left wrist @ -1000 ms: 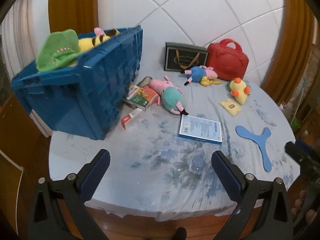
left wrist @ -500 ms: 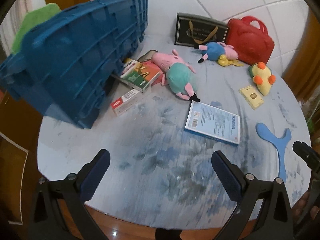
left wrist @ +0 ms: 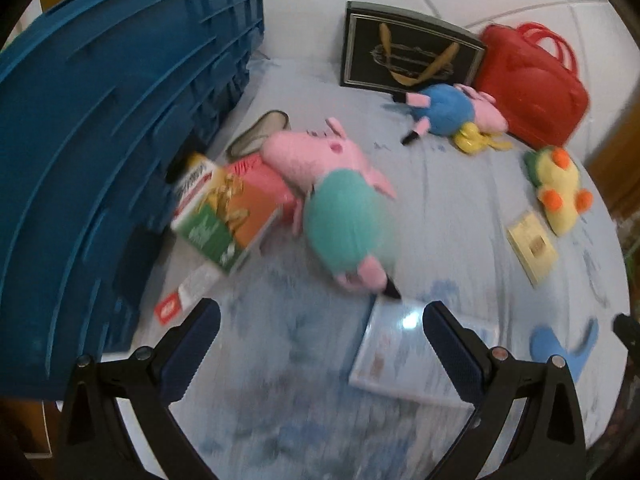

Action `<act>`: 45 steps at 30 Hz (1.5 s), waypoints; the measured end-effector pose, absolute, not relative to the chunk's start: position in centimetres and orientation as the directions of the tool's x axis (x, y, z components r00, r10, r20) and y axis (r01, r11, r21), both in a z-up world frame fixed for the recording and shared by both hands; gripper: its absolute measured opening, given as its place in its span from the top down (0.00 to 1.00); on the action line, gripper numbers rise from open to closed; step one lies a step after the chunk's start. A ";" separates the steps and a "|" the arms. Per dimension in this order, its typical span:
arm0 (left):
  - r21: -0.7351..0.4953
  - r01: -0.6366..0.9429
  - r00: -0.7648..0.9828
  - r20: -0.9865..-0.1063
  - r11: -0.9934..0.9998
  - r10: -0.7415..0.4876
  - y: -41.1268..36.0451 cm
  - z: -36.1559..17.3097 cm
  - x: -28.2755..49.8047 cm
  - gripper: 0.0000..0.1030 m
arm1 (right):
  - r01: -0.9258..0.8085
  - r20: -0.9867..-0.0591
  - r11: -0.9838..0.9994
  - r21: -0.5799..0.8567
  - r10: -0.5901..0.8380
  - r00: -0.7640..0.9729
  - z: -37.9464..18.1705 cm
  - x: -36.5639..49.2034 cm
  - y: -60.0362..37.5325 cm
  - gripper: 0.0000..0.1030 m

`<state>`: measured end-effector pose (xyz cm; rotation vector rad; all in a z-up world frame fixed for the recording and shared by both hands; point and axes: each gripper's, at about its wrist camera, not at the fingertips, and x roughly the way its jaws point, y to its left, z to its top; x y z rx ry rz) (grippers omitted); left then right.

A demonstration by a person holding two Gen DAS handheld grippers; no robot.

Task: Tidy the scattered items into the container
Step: 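Grasp the pink pig plush with the left gripper while the right grasps the yellow duck plush, then carry both plushes to the blue crate and release them inside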

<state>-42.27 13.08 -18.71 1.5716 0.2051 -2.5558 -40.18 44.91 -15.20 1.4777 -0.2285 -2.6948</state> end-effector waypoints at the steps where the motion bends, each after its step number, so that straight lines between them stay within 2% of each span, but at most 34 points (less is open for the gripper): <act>1: -0.047 0.197 -0.445 -0.894 -0.979 -0.046 13.1 -19.0 -43.1 0.00 | -0.033 -0.835 -0.990 0.140 -0.099 -0.542 -15.1 -41.3 45.8 0.00; 15: 0.063 0.296 -0.346 -0.923 -0.953 -0.169 14.6 -23.6 -54.0 0.00 | -0.101 -0.848 -0.993 0.063 0.000 -0.530 -16.0 -59.4 54.9 0.00; 22: 0.126 0.297 -0.262 -0.943 -0.947 -0.207 14.8 -27.7 -57.7 0.00 | -0.108 -0.896 -0.994 0.010 0.039 -0.442 -21.5 -67.6 55.9 0.00; 27: 0.110 0.306 -0.233 -0.954 -0.946 -0.186 14.3 -29.7 -58.8 0.00 | -0.116 -0.927 -0.993 0.009 0.035 -0.374 -25.7 -70.1 55.9 0.00; 32: 0.126 0.301 -0.251 -0.946 -0.945 -0.206 14.7 -30.4 -58.9 0.00 | -0.118 -0.927 -0.993 0.023 0.023 -0.374 -27.2 -70.5 55.8 0.00; 35: 0.130 0.291 -0.276 -0.937 -0.948 -0.213 15.2 -30.2 -58.5 0.12 | -0.115 -0.931 -0.993 0.016 0.027 -0.364 -27.6 -70.2 55.6 0.00; 36: 0.111 0.286 -0.281 -0.940 -0.952 -0.194 15.4 -30.1 -58.4 0.26 | -0.114 -0.937 -0.993 0.017 0.024 -0.348 -27.9 -70.1 55.5 0.00; 38: 0.091 0.285 -0.287 -0.942 -0.954 -0.176 15.5 -29.8 -58.2 0.28 | -0.112 -0.941 -0.993 0.046 -0.005 -0.340 -28.3 -69.6 55.6 0.07; 39: 0.083 0.285 -0.291 -0.942 -0.955 -0.169 15.5 -29.6 -58.0 0.30 | -0.111 -0.938 -0.991 0.070 -0.028 -0.346 -28.2 -69.2 55.7 0.17; 41: 0.057 0.288 -0.296 -0.944 -0.956 -0.146 15.2 -29.1 -57.5 0.32 | -0.105 -0.929 -0.989 0.104 -0.059 -0.366 -27.6 -68.4 55.9 0.28; 42: 0.045 0.289 -0.300 -0.944 -0.956 -0.135 15.0 -28.7 -57.2 0.32 | -0.097 -0.924 -0.988 0.119 -0.075 -0.376 -27.1 -67.9 55.8 0.31; 45: 0.016 0.272 -0.347 -0.931 -0.962 -0.114 15.3 -26.7 -56.1 0.32 | -0.077 -0.919 -0.986 0.148 -0.108 -0.380 -26.1 -66.2 55.7 0.32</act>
